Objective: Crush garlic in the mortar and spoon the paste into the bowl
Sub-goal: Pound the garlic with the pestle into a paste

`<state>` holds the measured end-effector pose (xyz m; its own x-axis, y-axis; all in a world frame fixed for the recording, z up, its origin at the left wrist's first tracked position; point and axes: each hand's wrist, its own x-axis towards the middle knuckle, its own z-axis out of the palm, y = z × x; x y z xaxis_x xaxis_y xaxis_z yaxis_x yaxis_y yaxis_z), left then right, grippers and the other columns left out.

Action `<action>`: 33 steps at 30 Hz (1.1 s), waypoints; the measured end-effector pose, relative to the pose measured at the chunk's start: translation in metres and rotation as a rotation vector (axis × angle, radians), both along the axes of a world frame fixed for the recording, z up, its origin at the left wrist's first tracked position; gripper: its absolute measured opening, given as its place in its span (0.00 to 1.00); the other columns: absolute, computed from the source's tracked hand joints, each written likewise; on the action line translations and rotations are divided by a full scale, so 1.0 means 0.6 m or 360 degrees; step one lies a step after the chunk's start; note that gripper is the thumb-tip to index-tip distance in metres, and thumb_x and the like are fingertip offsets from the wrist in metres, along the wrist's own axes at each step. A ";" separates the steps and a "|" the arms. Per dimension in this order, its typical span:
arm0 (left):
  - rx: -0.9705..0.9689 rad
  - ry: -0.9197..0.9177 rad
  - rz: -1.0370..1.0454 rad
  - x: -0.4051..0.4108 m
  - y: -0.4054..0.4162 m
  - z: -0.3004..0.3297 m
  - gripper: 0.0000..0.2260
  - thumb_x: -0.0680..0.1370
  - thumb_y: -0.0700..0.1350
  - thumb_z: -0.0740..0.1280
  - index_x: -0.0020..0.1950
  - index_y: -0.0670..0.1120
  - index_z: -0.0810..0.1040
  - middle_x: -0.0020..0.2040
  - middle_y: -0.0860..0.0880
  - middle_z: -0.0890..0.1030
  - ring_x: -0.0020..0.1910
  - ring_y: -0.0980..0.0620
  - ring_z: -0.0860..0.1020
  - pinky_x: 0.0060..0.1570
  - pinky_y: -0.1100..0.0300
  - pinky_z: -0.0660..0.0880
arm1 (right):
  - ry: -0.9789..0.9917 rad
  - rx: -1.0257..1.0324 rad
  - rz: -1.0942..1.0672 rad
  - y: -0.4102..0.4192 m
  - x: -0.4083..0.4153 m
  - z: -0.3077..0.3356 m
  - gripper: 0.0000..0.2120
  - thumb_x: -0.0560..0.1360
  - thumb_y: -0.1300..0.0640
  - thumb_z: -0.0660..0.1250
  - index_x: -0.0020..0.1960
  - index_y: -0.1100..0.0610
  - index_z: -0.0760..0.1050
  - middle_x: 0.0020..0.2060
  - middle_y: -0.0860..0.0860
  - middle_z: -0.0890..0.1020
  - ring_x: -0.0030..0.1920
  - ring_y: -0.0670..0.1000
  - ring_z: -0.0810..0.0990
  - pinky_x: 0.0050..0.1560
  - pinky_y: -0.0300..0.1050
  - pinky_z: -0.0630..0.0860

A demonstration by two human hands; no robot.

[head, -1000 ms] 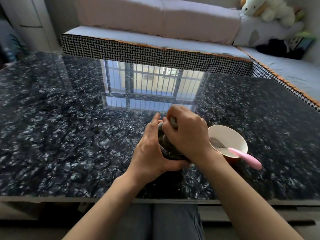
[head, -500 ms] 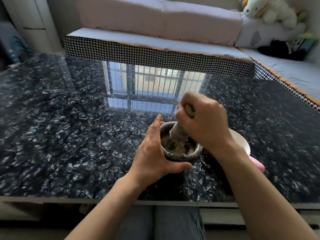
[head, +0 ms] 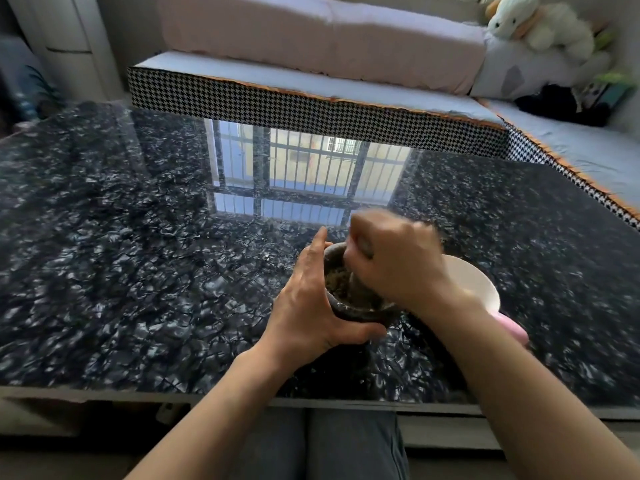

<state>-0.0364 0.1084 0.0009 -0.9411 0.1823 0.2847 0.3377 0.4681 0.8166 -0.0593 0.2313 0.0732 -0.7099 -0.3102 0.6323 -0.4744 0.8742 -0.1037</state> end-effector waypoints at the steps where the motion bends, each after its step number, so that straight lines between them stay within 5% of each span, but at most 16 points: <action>1: 0.0005 0.0011 -0.0008 0.001 0.001 0.000 0.61 0.53 0.61 0.78 0.75 0.49 0.45 0.71 0.52 0.62 0.67 0.62 0.59 0.63 0.68 0.57 | -0.0066 0.0073 0.0003 -0.003 -0.001 -0.010 0.09 0.70 0.52 0.60 0.36 0.56 0.70 0.27 0.48 0.74 0.24 0.51 0.67 0.27 0.39 0.64; 8: -0.0012 0.0048 0.0038 0.007 0.003 -0.001 0.61 0.52 0.64 0.76 0.75 0.51 0.44 0.71 0.51 0.63 0.68 0.54 0.64 0.65 0.56 0.65 | -0.0020 -0.0007 0.0018 0.017 0.003 0.059 0.06 0.69 0.55 0.64 0.34 0.54 0.71 0.26 0.45 0.69 0.24 0.45 0.65 0.29 0.34 0.60; 11: 0.0006 0.0127 0.0024 0.023 0.005 -0.007 0.57 0.53 0.68 0.69 0.73 0.57 0.40 0.70 0.57 0.63 0.67 0.59 0.63 0.62 0.60 0.63 | -0.0322 0.0261 0.0166 -0.003 0.015 0.022 0.08 0.70 0.54 0.62 0.35 0.49 0.65 0.26 0.41 0.65 0.24 0.48 0.65 0.27 0.35 0.61; 14: 0.0029 0.0231 0.0025 0.039 0.005 -0.015 0.56 0.53 0.67 0.70 0.72 0.59 0.41 0.67 0.62 0.60 0.67 0.59 0.62 0.62 0.62 0.62 | -0.0142 0.0172 0.0208 0.005 0.031 0.028 0.07 0.70 0.52 0.60 0.35 0.50 0.66 0.27 0.42 0.68 0.24 0.49 0.66 0.26 0.32 0.57; 17: 0.0092 0.0329 0.0086 0.046 0.002 -0.026 0.55 0.54 0.66 0.71 0.72 0.56 0.43 0.70 0.58 0.61 0.69 0.55 0.64 0.64 0.61 0.64 | 0.0006 -0.0223 0.0277 0.019 0.054 0.055 0.07 0.70 0.54 0.60 0.35 0.55 0.71 0.28 0.45 0.71 0.26 0.49 0.70 0.30 0.39 0.67; 21: 0.0022 0.0445 0.0042 0.054 0.005 -0.028 0.55 0.55 0.65 0.71 0.73 0.55 0.41 0.70 0.57 0.62 0.68 0.53 0.64 0.63 0.61 0.63 | -0.0063 0.0057 0.0165 0.002 0.074 0.005 0.08 0.70 0.52 0.59 0.37 0.55 0.71 0.31 0.48 0.75 0.25 0.53 0.71 0.25 0.43 0.71; 23: -0.0064 0.0539 0.0036 0.057 0.008 -0.029 0.55 0.56 0.66 0.70 0.73 0.52 0.43 0.69 0.55 0.62 0.66 0.53 0.64 0.61 0.65 0.60 | -0.0070 0.0084 0.0137 0.009 0.073 -0.002 0.07 0.70 0.51 0.59 0.37 0.54 0.71 0.31 0.47 0.75 0.25 0.53 0.72 0.25 0.42 0.70; 28: 0.0013 0.0548 0.0057 0.063 0.008 -0.035 0.54 0.56 0.65 0.71 0.72 0.52 0.45 0.70 0.52 0.62 0.67 0.52 0.64 0.63 0.64 0.62 | 0.0126 -0.0478 0.0180 0.022 0.083 0.034 0.06 0.71 0.57 0.62 0.36 0.58 0.72 0.30 0.47 0.72 0.27 0.49 0.70 0.30 0.39 0.67; 33: 0.0020 0.0526 0.0082 0.064 0.004 -0.040 0.53 0.57 0.64 0.71 0.72 0.52 0.43 0.68 0.48 0.63 0.67 0.51 0.64 0.63 0.59 0.65 | -0.0007 -0.0242 0.0089 -0.010 0.093 -0.028 0.07 0.71 0.53 0.60 0.37 0.56 0.71 0.31 0.48 0.75 0.26 0.51 0.71 0.25 0.40 0.67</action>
